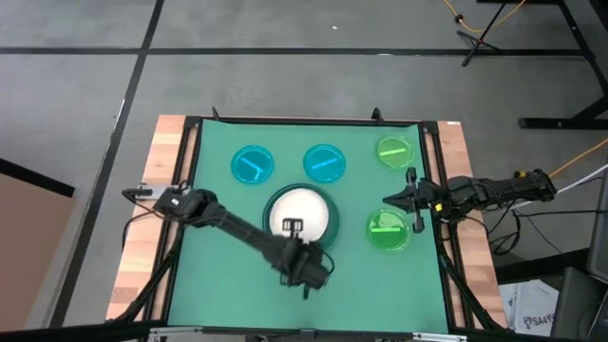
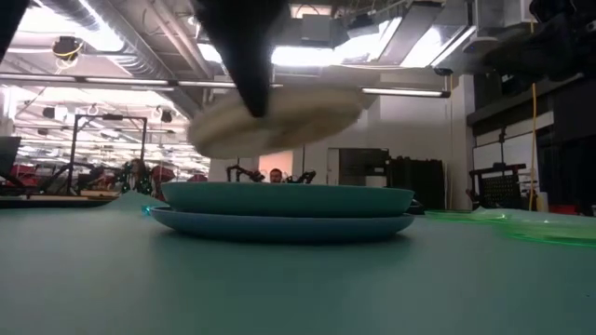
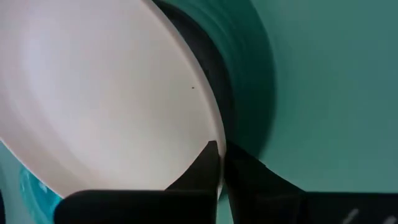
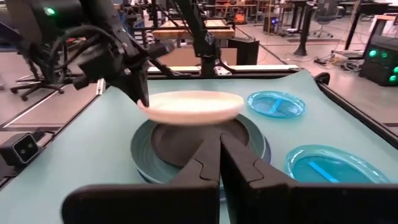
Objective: Stack plastic plates
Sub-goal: Stack the white plate on the black plate, then stack the left plastic blue plate on the white plate
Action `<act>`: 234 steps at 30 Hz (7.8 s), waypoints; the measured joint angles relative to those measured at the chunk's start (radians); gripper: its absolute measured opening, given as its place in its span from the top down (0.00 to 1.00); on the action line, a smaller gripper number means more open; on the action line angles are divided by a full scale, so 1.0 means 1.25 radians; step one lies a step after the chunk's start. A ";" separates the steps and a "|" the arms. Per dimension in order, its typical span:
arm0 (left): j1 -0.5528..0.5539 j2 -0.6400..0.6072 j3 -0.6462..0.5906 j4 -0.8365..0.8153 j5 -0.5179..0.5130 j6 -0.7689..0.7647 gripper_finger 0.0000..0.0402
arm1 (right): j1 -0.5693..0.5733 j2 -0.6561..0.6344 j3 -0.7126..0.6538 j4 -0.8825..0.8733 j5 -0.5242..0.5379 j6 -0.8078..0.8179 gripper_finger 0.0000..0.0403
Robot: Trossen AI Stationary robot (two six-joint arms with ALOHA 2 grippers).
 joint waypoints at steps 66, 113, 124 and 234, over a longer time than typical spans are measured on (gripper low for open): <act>0.195 -0.624 -0.773 0.367 -0.071 0.141 0.78 | 0.000 0.000 0.000 0.064 0.014 -0.083 1.00; 0.505 -0.628 -1.109 0.645 0.015 0.417 0.79 | 0.000 0.000 0.000 0.063 0.075 -0.084 1.00; 0.506 -0.627 -1.135 0.693 0.018 0.417 0.79 | 0.000 0.000 0.000 0.063 0.075 -0.084 1.00; 0.020 -0.371 -0.707 0.650 -0.041 0.114 0.76 | 0.000 0.002 0.000 0.019 0.067 -0.082 1.00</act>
